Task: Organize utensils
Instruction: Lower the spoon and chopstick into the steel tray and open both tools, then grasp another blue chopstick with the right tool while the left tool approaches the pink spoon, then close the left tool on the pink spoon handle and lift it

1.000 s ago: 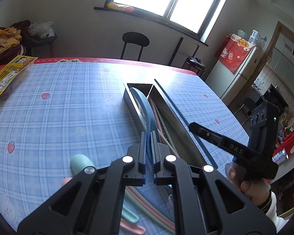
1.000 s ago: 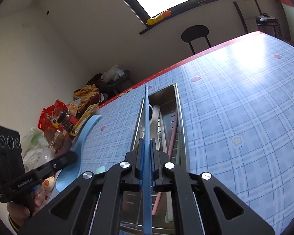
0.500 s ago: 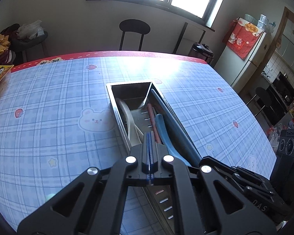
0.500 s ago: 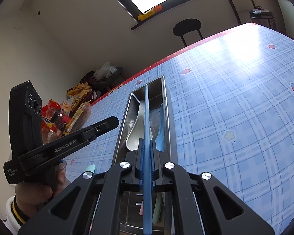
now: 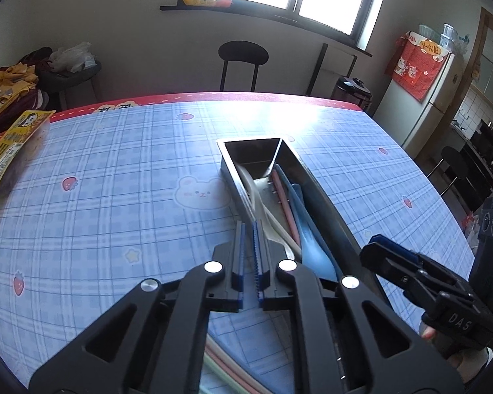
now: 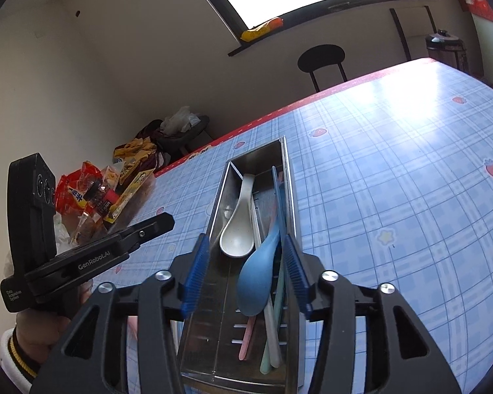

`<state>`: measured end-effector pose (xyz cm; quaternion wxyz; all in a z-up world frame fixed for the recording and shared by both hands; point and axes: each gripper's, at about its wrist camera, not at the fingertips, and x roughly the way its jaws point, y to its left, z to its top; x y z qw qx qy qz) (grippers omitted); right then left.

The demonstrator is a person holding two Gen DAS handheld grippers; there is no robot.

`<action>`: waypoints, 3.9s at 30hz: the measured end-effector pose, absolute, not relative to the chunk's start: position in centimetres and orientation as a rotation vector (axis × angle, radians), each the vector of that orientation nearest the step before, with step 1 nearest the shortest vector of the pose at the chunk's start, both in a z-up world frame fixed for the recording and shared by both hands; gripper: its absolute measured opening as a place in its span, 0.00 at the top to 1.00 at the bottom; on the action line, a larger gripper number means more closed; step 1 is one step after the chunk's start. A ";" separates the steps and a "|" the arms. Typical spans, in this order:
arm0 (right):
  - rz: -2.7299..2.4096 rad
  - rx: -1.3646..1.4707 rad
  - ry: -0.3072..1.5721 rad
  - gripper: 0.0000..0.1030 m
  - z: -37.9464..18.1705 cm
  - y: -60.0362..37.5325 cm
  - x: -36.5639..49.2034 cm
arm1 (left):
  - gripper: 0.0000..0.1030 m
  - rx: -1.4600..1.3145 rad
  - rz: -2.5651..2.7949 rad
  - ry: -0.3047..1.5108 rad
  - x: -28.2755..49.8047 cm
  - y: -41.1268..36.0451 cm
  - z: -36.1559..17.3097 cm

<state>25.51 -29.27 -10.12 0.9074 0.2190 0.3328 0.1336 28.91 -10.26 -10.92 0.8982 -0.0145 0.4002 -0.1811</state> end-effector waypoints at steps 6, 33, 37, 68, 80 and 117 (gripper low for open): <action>0.284 0.343 0.646 0.09 -9.2 -28.0 24.4 | 0.51 -0.047 -0.330 0.789 24.7 -6.0 -9.9; 0.373 0.005 0.753 0.48 -10.5 -21.9 13.9 | 0.06 -0.024 -0.300 0.711 11.5 1.2 -14.4; 0.394 -0.017 0.777 0.74 -11.2 -21.4 13.9 | 0.06 -0.015 -0.287 0.704 11.3 1.1 -14.9; 0.432 -0.178 0.887 0.88 -13.1 -18.0 14.4 | 0.06 -0.127 -0.311 0.742 11.9 2.8 -15.7; 0.447 -0.161 0.895 0.88 -13.2 -18.0 15.0 | 0.35 -0.140 -0.332 0.826 13.3 2.7 -16.5; 0.478 -0.106 0.904 0.88 -13.3 -18.8 15.2 | 0.89 0.117 -0.374 0.881 16.9 -2.7 -17.0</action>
